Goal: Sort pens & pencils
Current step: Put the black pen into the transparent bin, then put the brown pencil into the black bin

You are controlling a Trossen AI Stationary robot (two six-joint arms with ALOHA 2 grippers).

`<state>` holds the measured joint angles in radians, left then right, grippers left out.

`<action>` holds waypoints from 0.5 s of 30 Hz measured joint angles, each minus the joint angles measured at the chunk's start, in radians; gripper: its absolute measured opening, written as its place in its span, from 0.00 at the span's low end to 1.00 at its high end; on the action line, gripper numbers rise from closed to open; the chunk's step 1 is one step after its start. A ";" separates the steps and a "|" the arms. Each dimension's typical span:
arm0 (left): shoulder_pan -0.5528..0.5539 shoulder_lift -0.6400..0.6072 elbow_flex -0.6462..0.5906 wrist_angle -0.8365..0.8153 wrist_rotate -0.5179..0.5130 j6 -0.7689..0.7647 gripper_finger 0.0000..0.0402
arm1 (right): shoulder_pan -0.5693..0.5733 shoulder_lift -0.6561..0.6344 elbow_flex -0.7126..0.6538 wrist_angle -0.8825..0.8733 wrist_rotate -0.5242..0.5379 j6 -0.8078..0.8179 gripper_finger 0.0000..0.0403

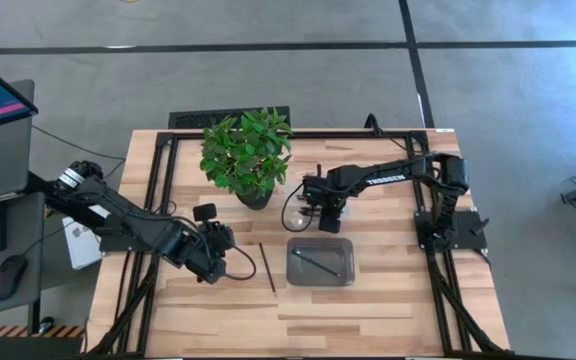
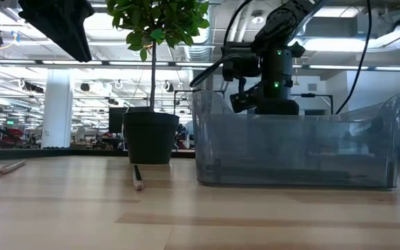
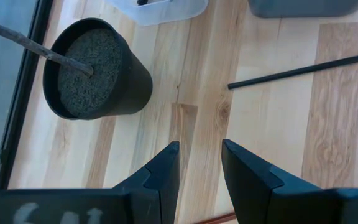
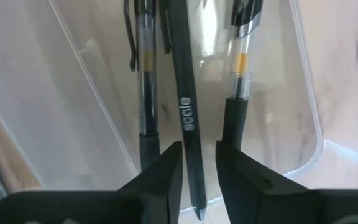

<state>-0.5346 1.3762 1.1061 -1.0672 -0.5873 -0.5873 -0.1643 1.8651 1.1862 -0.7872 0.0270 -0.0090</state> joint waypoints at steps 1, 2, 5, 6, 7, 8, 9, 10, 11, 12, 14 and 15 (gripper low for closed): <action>0.000 0.000 0.000 0.000 0.000 0.000 0.27 | 0.001 0.000 0.000 0.001 0.001 0.000 0.30; 0.000 0.000 0.000 0.000 0.000 0.003 0.27 | 0.003 0.000 0.000 0.004 0.001 0.000 0.31; 0.000 0.000 0.000 0.000 -0.003 0.006 0.27 | 0.011 0.000 0.009 0.000 0.000 0.002 0.34; 0.000 0.000 0.000 0.000 -0.008 0.007 0.27 | 0.014 0.000 0.022 -0.013 0.001 0.008 0.35; 0.000 0.000 0.000 0.000 -0.016 0.007 0.27 | 0.018 0.000 0.039 -0.026 0.001 0.009 0.36; 0.000 0.000 0.000 0.000 -0.022 0.007 0.27 | 0.022 -0.001 0.058 -0.039 0.001 0.008 0.36; 0.000 0.000 0.000 0.000 -0.025 0.007 0.27 | 0.028 -0.001 0.080 -0.055 0.001 0.008 0.37; 0.000 0.000 0.000 0.000 -0.024 0.007 0.27 | 0.035 -0.001 0.104 -0.073 0.001 0.008 0.37; 0.000 0.000 0.000 0.000 -0.025 0.007 0.27 | 0.043 -0.001 0.130 -0.088 0.001 0.008 0.37; 0.000 0.000 0.000 0.000 -0.025 0.007 0.27 | 0.051 -0.001 0.160 -0.103 0.001 0.008 0.37; 0.000 0.000 0.000 0.001 -0.024 0.007 0.27 | 0.065 -0.002 0.223 -0.135 0.001 0.001 0.37; 0.000 0.000 0.000 0.001 -0.024 0.007 0.27 | 0.072 -0.010 0.253 -0.154 0.000 0.001 0.37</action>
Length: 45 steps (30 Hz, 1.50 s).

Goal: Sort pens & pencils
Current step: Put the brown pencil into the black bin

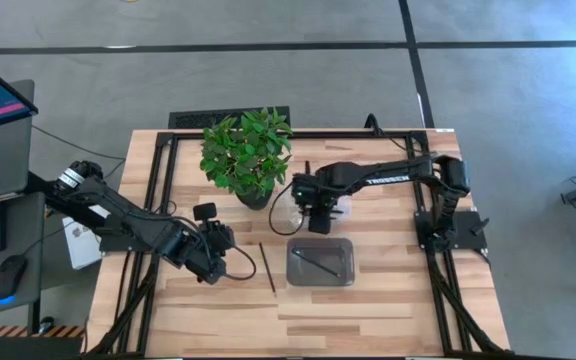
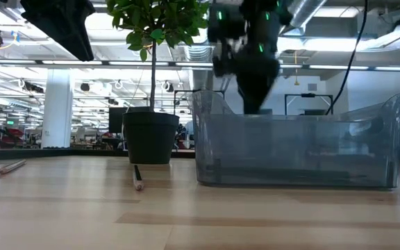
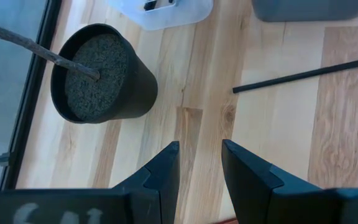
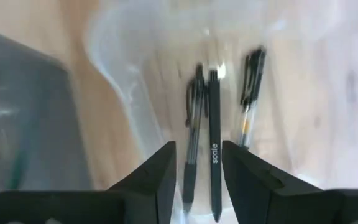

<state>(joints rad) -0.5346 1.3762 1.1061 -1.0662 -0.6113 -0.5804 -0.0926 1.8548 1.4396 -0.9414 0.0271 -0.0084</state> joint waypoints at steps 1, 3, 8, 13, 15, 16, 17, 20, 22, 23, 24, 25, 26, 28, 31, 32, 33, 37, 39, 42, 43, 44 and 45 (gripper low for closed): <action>0.000 0.000 0.000 0.000 0.001 0.000 0.27 | 0.007 -0.011 0.030 -0.018 0.000 0.000 0.37; 0.000 0.000 0.000 0.001 0.001 0.000 0.27 | 0.022 -0.042 0.082 -0.015 0.001 0.000 0.36; 0.000 0.000 0.000 -0.018 -0.002 0.010 0.27 | 0.066 -0.210 0.119 0.024 0.005 0.010 0.35; 0.000 0.000 -0.006 -0.078 -0.007 0.011 0.27 | 0.134 -0.400 0.119 0.053 0.082 0.037 0.35; 0.000 0.000 -0.032 -0.072 -0.012 0.010 0.27 | 0.175 -0.466 0.102 0.063 0.108 0.073 0.36; 0.000 0.000 -0.050 -0.065 -0.012 0.007 0.27 | 0.198 -0.496 0.092 0.062 0.118 0.087 0.36; 0.000 0.000 -0.068 -0.058 -0.008 -0.002 0.27 | 0.220 -0.522 0.081 0.061 0.129 0.095 0.36; 0.001 0.000 -0.122 -0.059 0.061 -0.030 0.27 | 0.287 -0.589 0.047 0.052 0.176 0.141 0.35; 0.000 0.000 -0.148 -0.070 0.112 -0.030 0.27 | 0.324 -0.624 0.028 0.054 0.221 0.164 0.35; 0.000 0.000 -0.156 -0.078 0.128 -0.030 0.27 | 0.340 -0.641 0.017 0.051 0.244 0.172 0.35; 0.000 0.000 -0.164 -0.078 0.137 -0.033 0.27 | 0.354 -0.654 0.007 0.051 0.264 0.181 0.35; 0.000 0.000 -0.172 -0.077 0.144 -0.042 0.27 | 0.365 -0.665 -0.002 0.052 0.283 0.192 0.34; 0.000 0.000 -0.178 -0.077 0.144 -0.052 0.27 | 0.373 -0.673 -0.008 0.048 0.298 0.201 0.34; 0.000 0.000 -0.184 -0.076 0.148 -0.069 0.27 | 0.385 -0.677 -0.009 0.028 0.320 0.223 0.35; 0.000 0.000 -0.195 -0.073 0.198 -0.119 0.27 | 0.387 -0.677 -0.009 0.022 0.331 0.244 0.35; 0.000 0.000 -0.196 -0.073 0.212 -0.124 0.27 | 0.387 -0.672 -0.009 0.023 0.338 0.245 0.35; 0.000 0.000 -0.196 -0.072 0.219 -0.126 0.27 | 0.387 -0.667 -0.009 0.022 0.342 0.245 0.35; 0.000 0.000 -0.196 -0.068 0.249 -0.120 0.27 | 0.387 -0.636 -0.009 0.017 0.342 0.245 0.35; 0.000 0.000 -0.196 -0.068 0.249 -0.081 0.27 | 0.387 -0.617 -0.009 0.016 0.341 0.247 0.34; 0.000 0.000 -0.196 -0.068 0.244 -0.025 0.27 | 0.387 -0.587 -0.009 0.015 0.341 0.247 0.35; 0.000 0.000 -0.196 -0.068 0.242 -0.019 0.27 | 0.387 -0.580 -0.009 0.015 0.341 0.247 0.35; 0.000 0.000 -0.196 -0.069 0.243 -0.018 0.27 | 0.387 -0.572 -0.009 0.015 0.341 0.247 0.35; 0.000 0.000 -0.196 -0.069 0.249 -0.022 0.27 | 0.387 -0.564 -0.009 0.015 0.341 0.248 0.35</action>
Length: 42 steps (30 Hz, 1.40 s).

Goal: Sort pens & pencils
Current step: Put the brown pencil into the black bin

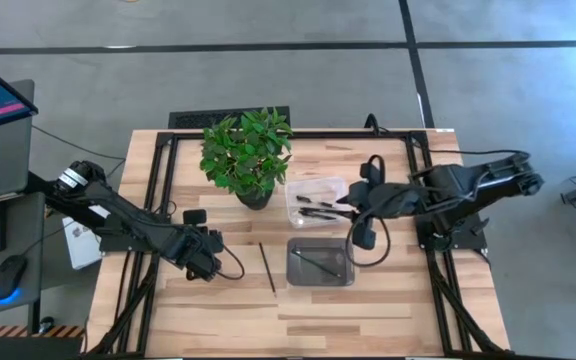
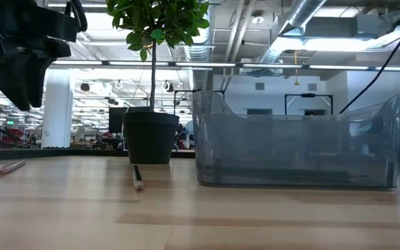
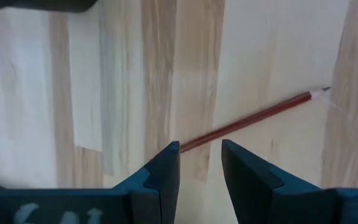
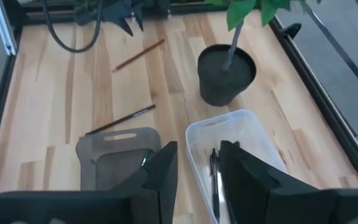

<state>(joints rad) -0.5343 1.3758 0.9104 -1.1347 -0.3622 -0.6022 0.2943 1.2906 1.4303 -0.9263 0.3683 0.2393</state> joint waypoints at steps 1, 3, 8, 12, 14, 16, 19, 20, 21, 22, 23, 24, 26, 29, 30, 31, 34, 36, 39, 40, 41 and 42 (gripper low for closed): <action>0.000 0.000 0.000 0.000 0.010 -0.003 0.27 | 0.000 0.007 0.000 0.000 0.000 0.001 0.35; 0.000 0.000 0.000 -0.001 0.021 0.008 0.28 | 0.000 0.011 -0.001 -0.002 0.000 0.010 0.36; 0.000 0.000 0.000 -0.004 0.026 0.060 0.34 | -0.002 0.006 -0.001 -0.001 0.000 0.024 0.36; 0.000 0.000 0.000 -0.006 0.026 0.133 0.40 | -0.002 0.002 -0.001 0.000 0.000 0.026 0.35; -0.002 0.000 0.000 -0.015 0.026 0.149 0.42 | -0.002 0.003 -0.001 -0.001 0.000 0.026 0.35; -0.005 0.000 0.000 -0.046 0.025 0.153 0.43 | -0.002 0.005 -0.001 -0.001 0.000 0.026 0.34; -0.014 0.000 0.000 -0.118 0.026 0.194 0.43 | -0.002 0.007 0.000 -0.004 0.000 0.026 0.35; -0.017 0.000 0.000 -0.141 0.026 0.215 0.43 | -0.002 0.007 0.000 -0.004 0.000 0.026 0.35; -0.020 0.000 0.000 -0.156 0.026 0.234 0.43 | -0.002 0.007 0.000 -0.004 0.000 0.026 0.35; -0.021 0.000 0.000 -0.162 0.026 0.250 0.43 | -0.002 0.007 0.000 -0.004 0.000 0.026 0.35; -0.021 0.000 0.000 -0.158 0.026 0.265 0.43 | -0.002 0.007 0.000 -0.004 0.000 0.026 0.35; -0.021 -0.003 -0.002 -0.139 0.026 0.283 0.43 | -0.002 0.007 0.000 -0.004 0.000 0.025 0.35; -0.021 -0.023 -0.031 -0.064 0.035 0.333 0.43 | -0.002 0.007 0.000 -0.004 0.000 0.025 0.35; -0.021 -0.079 -0.111 0.065 0.098 0.404 0.43 | -0.002 0.007 0.000 -0.009 0.006 0.025 0.34; -0.019 -0.103 -0.139 0.092 0.119 0.409 0.43 | -0.002 0.007 0.000 -0.009 0.007 0.025 0.34; -0.018 -0.128 -0.166 0.113 0.124 0.410 0.43 | -0.002 0.007 0.000 -0.009 0.007 0.025 0.34; -0.014 -0.169 -0.160 0.123 0.124 0.409 0.43 | -0.002 0.007 0.000 -0.009 0.007 0.033 0.35; -0.014 -0.186 -0.146 0.162 0.121 0.399 0.43 | -0.002 0.007 0.000 -0.009 0.008 0.034 0.35; -0.014 -0.190 -0.148 0.274 0.124 0.396 0.43 | -0.003 0.007 0.000 -0.008 0.008 0.052 0.35; -0.014 -0.191 -0.147 0.309 0.135 0.396 0.43 | -0.004 0.007 0.000 -0.009 0.008 0.059 0.35; -0.015 -0.188 -0.147 0.331 0.155 0.400 0.43 | -0.003 0.007 0.000 -0.009 0.008 0.068 0.35; -0.015 -0.184 -0.148 0.342 0.172 0.407 0.43 | -0.003 0.007 0.000 -0.009 0.008 0.075 0.35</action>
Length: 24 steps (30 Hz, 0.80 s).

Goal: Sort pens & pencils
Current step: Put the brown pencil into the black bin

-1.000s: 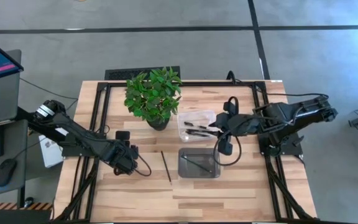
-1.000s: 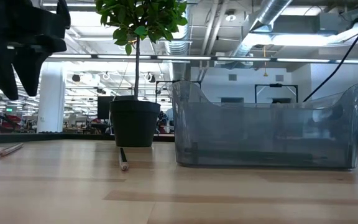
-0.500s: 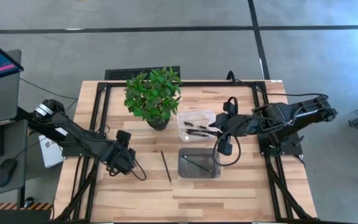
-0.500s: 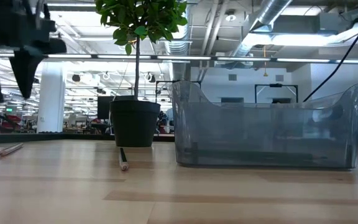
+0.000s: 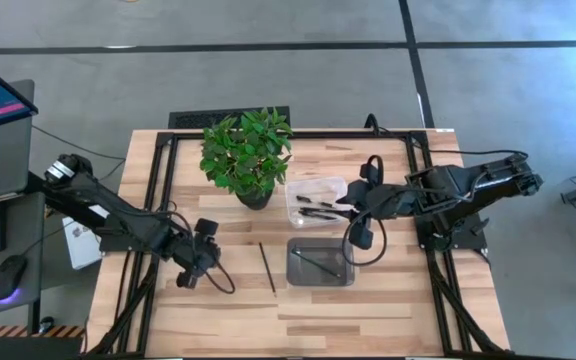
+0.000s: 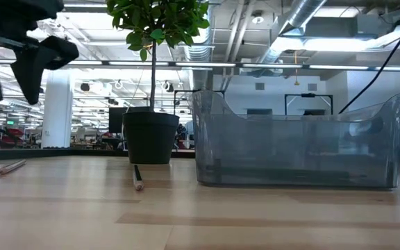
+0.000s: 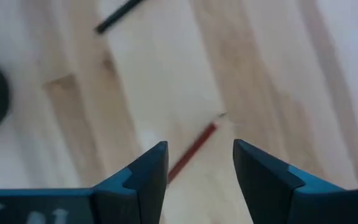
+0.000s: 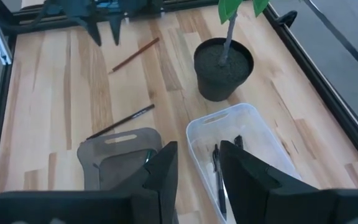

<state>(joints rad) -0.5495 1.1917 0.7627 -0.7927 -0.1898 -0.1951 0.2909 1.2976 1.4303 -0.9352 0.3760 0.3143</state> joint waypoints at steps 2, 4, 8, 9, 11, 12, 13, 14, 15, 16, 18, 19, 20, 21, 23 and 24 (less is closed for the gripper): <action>-0.002 -0.001 0.000 0.016 0.028 -0.004 0.43 | 0.000 0.000 0.000 0.000 0.000 0.001 0.34; -0.002 -0.001 0.000 0.031 0.033 -0.034 0.43 | 0.000 0.000 0.000 0.000 0.000 0.001 0.35; -0.001 -0.001 0.000 0.007 0.033 -0.097 0.43 | 0.000 0.000 0.000 0.000 0.000 0.001 0.35; -0.001 -0.001 0.000 -0.003 0.030 -0.097 0.43 | 0.000 0.000 0.000 0.000 0.000 0.001 0.35; -0.001 -0.001 -0.001 -0.031 0.021 -0.093 0.43 | 0.000 0.000 0.000 0.000 0.000 0.001 0.35; -0.001 -0.001 -0.006 -0.039 0.013 -0.083 0.43 | 0.000 0.000 0.000 0.000 0.000 0.001 0.35; -0.001 -0.001 -0.016 -0.049 -0.004 -0.068 0.43 | 0.000 0.000 0.000 0.000 0.000 0.001 0.35; -0.001 -0.001 -0.030 -0.065 -0.021 -0.048 0.43 | 0.000 0.000 0.000 0.000 0.000 0.001 0.35; -0.001 -0.001 -0.046 -0.087 -0.036 -0.033 0.43 | 0.000 0.000 0.000 0.000 0.000 0.001 0.34; 0.001 0.002 -0.061 -0.101 -0.040 -0.045 0.43 | 0.000 0.000 0.000 0.000 0.000 0.001 0.34; 0.012 0.013 -0.064 -0.093 -0.030 -0.052 0.43 | 0.000 0.000 0.000 0.001 0.000 0.001 0.34; 0.017 0.016 -0.060 -0.086 -0.021 -0.047 0.43 | 0.000 0.000 0.000 0.001 0.000 0.001 0.34; 0.020 0.020 -0.058 -0.084 -0.008 -0.039 0.42 | -0.003 0.000 0.000 0.001 0.000 0.001 0.34; 0.023 0.025 -0.059 -0.086 0.003 -0.033 0.42 | -0.005 0.000 0.000 0.002 0.000 0.001 0.34; 0.034 0.036 -0.059 -0.086 0.021 -0.033 0.41 | -0.012 0.000 0.000 0.005 0.000 0.001 0.34; 0.042 0.041 -0.059 -0.086 0.031 -0.034 0.41 | -0.016 0.000 0.000 0.007 0.001 0.001 0.34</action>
<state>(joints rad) -0.5079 1.2324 0.7040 -0.8785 -0.1591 -0.2288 0.2746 1.2976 1.4307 -0.9280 0.3767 0.3157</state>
